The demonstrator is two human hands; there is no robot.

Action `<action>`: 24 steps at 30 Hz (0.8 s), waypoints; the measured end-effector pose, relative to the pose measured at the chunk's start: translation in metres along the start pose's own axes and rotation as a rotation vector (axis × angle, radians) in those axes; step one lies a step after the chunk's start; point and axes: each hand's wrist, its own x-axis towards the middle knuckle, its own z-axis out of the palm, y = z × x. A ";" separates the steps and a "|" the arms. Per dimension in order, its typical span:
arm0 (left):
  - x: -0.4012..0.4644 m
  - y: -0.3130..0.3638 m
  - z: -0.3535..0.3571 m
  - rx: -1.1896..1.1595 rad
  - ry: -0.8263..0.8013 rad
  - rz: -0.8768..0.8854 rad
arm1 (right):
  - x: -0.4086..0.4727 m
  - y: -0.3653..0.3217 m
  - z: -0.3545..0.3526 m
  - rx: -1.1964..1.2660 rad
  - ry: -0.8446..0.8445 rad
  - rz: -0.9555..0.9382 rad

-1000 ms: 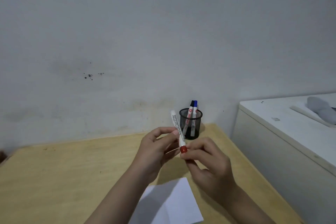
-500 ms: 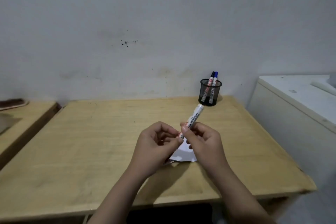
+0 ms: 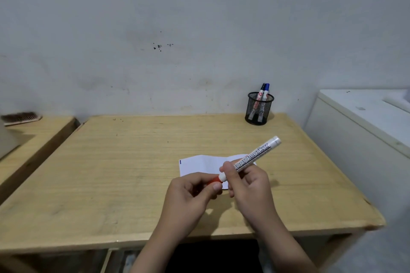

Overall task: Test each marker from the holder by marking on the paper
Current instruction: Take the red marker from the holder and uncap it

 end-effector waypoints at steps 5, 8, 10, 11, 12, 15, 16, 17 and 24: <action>0.004 0.005 0.002 0.052 -0.027 0.039 | 0.004 0.002 -0.002 0.039 0.012 -0.007; 0.007 0.003 -0.001 0.055 -0.057 0.035 | 0.006 0.003 -0.002 0.086 0.007 -0.017; 0.008 -0.001 -0.006 0.048 -0.051 0.000 | 0.012 0.000 -0.008 0.136 0.069 -0.026; 0.009 -0.003 -0.010 0.049 -0.034 -0.017 | 0.015 -0.003 -0.013 0.147 0.110 -0.035; 0.012 -0.004 -0.016 0.063 -0.007 -0.028 | 0.019 -0.005 -0.019 0.154 0.145 -0.042; 0.034 -0.007 -0.036 0.125 0.082 -0.031 | 0.026 -0.006 -0.029 0.147 0.174 -0.033; 0.044 -0.005 -0.044 0.182 0.090 -0.018 | 0.026 -0.004 -0.030 0.140 0.170 -0.023; 0.056 -0.002 -0.050 0.256 0.075 -0.008 | 0.026 -0.001 -0.029 0.133 0.164 -0.011; 0.140 -0.005 -0.060 0.776 -0.064 -0.069 | 0.021 0.017 -0.026 0.133 0.115 0.058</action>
